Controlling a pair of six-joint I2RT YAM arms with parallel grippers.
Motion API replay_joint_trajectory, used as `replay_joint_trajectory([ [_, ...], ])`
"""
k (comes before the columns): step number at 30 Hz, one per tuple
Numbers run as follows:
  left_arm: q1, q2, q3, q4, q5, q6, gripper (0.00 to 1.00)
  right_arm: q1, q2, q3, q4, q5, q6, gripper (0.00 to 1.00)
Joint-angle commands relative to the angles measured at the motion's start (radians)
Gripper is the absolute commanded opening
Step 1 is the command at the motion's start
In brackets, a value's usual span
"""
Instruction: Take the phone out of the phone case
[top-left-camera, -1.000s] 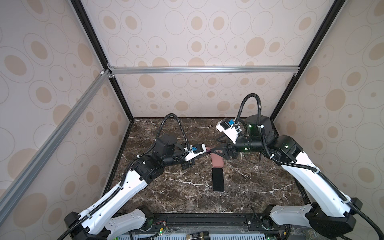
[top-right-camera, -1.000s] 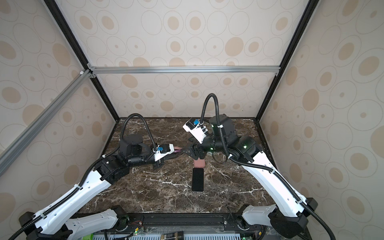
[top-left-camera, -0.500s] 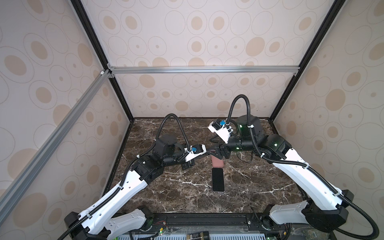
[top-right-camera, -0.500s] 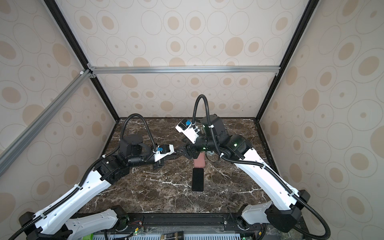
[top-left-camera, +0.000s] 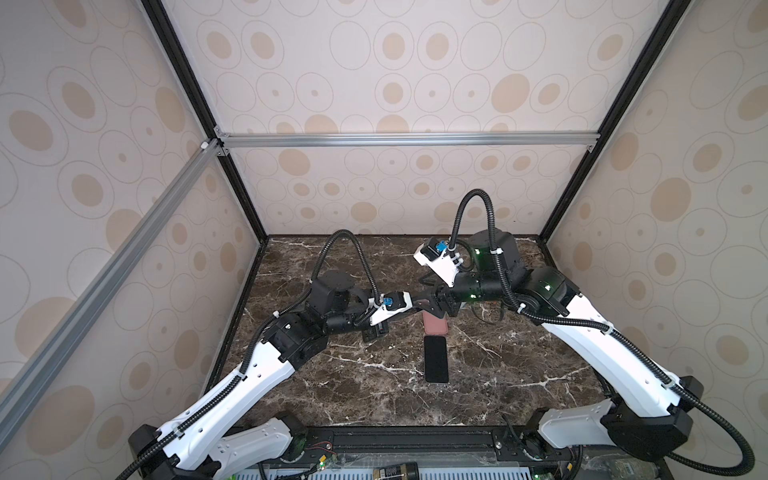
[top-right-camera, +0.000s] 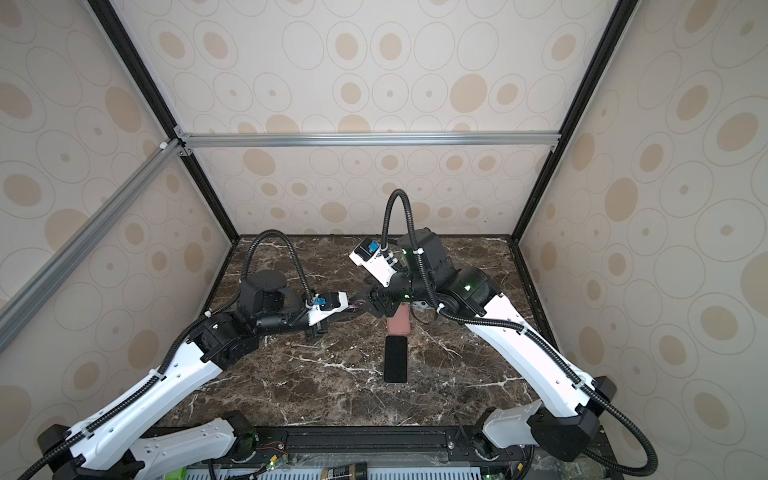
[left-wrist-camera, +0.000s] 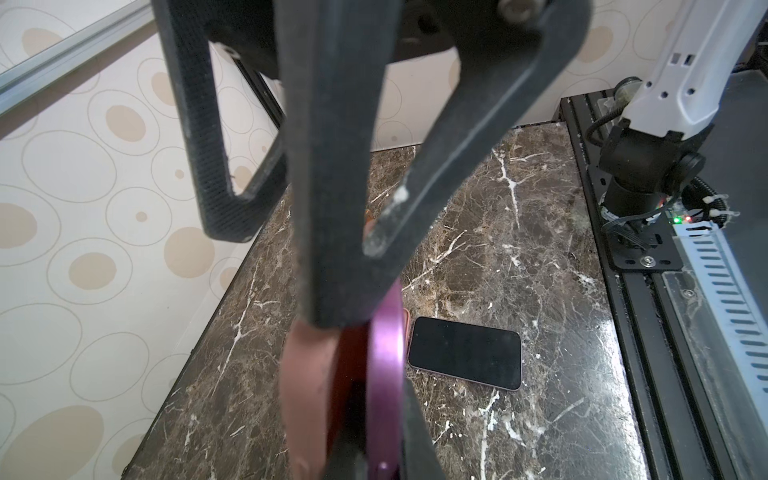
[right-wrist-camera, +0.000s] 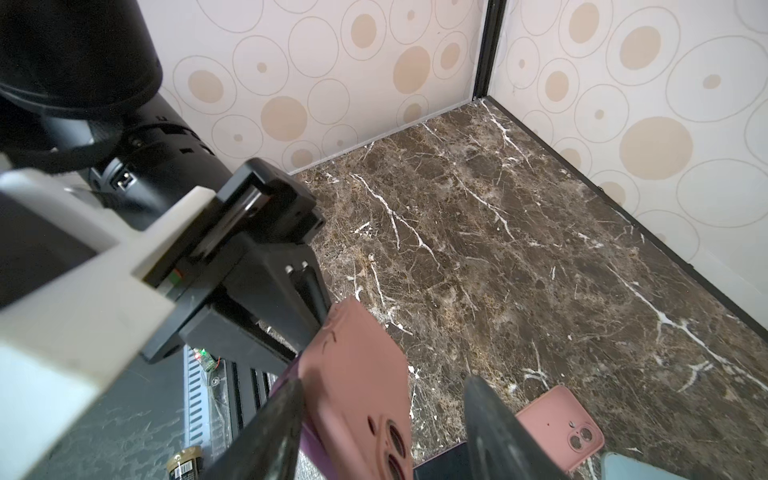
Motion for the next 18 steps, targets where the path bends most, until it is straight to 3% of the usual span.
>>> replay_joint_trajectory([
  [1,0.001,-0.043,0.017,0.066,0.036,0.039,0.0,0.004,0.01,0.014,-0.061,0.012,-0.035,0.63],
  [11,0.0,-0.061,0.006,0.079,0.057,0.059,0.0,0.004,0.046,0.049,-0.158,0.088,-0.078,0.63],
  [18,0.001,-0.056,0.013,0.065,0.078,0.073,0.0,0.004,0.046,0.054,-0.211,-0.048,-0.192,0.64],
])
